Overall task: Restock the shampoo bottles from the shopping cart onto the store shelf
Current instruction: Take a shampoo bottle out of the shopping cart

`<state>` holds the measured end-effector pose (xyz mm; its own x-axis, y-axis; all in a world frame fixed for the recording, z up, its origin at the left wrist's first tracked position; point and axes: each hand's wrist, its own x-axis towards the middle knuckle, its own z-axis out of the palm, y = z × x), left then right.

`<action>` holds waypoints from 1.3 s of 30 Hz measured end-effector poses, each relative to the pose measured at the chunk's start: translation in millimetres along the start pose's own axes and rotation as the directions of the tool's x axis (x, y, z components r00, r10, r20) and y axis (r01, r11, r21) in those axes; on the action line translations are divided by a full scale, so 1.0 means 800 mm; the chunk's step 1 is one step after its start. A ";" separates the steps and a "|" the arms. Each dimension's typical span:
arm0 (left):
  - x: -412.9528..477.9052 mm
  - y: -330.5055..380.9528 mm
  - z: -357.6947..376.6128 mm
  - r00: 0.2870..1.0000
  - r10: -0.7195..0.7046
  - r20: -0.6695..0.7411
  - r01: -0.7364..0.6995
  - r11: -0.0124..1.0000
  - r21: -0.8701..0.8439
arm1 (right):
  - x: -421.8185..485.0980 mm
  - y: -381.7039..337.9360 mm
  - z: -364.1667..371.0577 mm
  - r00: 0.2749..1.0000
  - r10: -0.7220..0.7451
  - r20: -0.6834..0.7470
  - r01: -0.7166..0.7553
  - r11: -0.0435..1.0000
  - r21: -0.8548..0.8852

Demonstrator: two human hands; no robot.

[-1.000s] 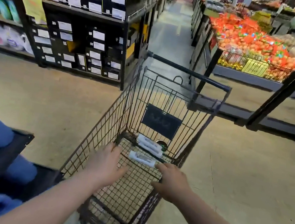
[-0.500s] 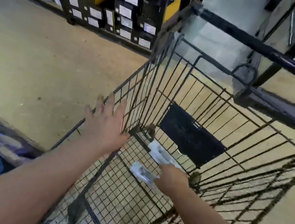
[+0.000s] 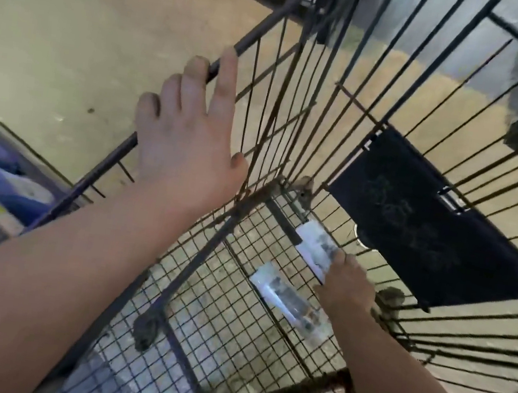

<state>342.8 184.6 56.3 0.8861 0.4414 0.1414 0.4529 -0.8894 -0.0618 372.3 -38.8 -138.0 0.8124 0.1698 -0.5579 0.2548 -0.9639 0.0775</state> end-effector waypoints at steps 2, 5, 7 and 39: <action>-0.001 0.000 0.004 1.000 0.003 -0.017 -0.003 1.000 0.018 | 0.003 -0.001 0.008 1.000 -0.010 -0.029 0.008 0.996 -0.090; -0.003 -0.001 0.007 1.000 0.003 -0.018 -0.003 1.000 0.029 | 0.007 -0.002 0.007 0.995 -0.020 -0.101 0.004 0.988 -0.157; -0.002 -0.002 0.007 1.000 0.003 -0.013 -0.003 1.000 0.028 | 0.009 -0.005 0.004 0.996 -0.016 -0.090 0.005 0.992 -0.127; -0.118 -0.056 -0.194 0.924 0.002 0.383 0.190 0.867 -0.461 | -0.282 -0.007 -0.303 0.913 -0.328 -0.241 0.304 0.156 0.940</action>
<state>223.5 164.6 199.0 0.8569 0.4518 -0.2484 0.5155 -0.7422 0.4284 314.9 -21.6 187.5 0.7849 0.5206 -0.3360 -0.2065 -0.2914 -0.9340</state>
